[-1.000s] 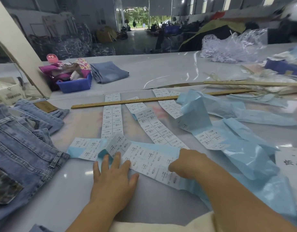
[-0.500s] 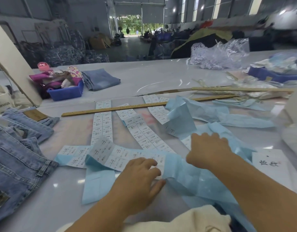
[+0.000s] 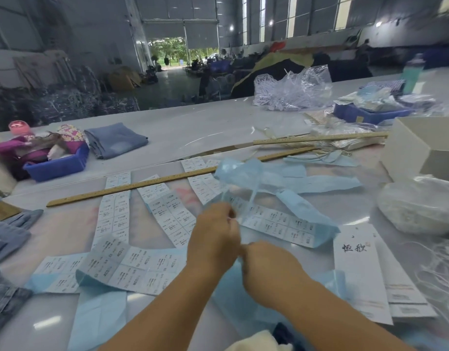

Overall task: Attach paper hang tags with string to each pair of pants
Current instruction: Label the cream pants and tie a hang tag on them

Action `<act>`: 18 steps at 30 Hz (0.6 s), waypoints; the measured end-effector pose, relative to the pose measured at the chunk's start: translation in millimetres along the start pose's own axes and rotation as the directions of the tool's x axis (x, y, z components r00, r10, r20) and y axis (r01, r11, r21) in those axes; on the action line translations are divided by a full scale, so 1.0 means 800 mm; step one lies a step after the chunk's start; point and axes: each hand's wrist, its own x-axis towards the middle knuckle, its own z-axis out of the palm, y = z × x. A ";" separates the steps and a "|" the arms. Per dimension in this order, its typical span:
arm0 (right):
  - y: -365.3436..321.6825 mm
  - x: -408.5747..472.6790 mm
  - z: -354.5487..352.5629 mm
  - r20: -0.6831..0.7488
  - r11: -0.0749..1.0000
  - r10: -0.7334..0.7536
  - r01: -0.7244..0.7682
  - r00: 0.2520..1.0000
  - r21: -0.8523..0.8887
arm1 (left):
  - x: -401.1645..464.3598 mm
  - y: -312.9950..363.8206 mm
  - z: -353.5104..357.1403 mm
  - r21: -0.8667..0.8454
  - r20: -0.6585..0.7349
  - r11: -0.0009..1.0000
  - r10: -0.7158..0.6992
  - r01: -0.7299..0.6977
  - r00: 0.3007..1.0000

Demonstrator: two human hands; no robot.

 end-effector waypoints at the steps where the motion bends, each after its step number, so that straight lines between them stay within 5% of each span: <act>1: 0.002 -0.001 0.002 0.024 0.999 -0.054 0.054 0.998 0.009 | 0.000 -0.004 0.001 -0.082 -0.023 0.995 -0.050 0.048 0.998; 5: -0.002 -0.006 0.008 0.184 0.971 -0.211 0.184 0.960 0.150 | -0.006 -0.020 0.004 0.243 0.147 0.970 -0.017 -0.020 0.989; 8: 0.008 -0.004 0.004 0.307 0.927 -0.202 0.081 0.930 0.365 | -0.005 -0.029 0.006 0.198 0.260 0.967 -0.208 0.159 0.943; 11: 0.041 0.008 -0.009 0.106 0.859 -0.040 -0.020 0.994 0.512 | -0.009 -0.048 0.003 0.140 0.133 0.927 -0.366 0.348 0.921; 14: 0.083 0.021 -0.008 -0.188 0.895 0.321 -0.232 0.928 0.382 | -0.020 -0.062 0.003 0.154 0.097 0.897 -0.431 0.414 0.897; 18: 0.101 0.019 0.027 0.029 0.900 0.435 -0.434 0.900 -0.044 | -0.026 -0.067 0.005 0.399 -0.023 0.863 -0.329 0.311 0.944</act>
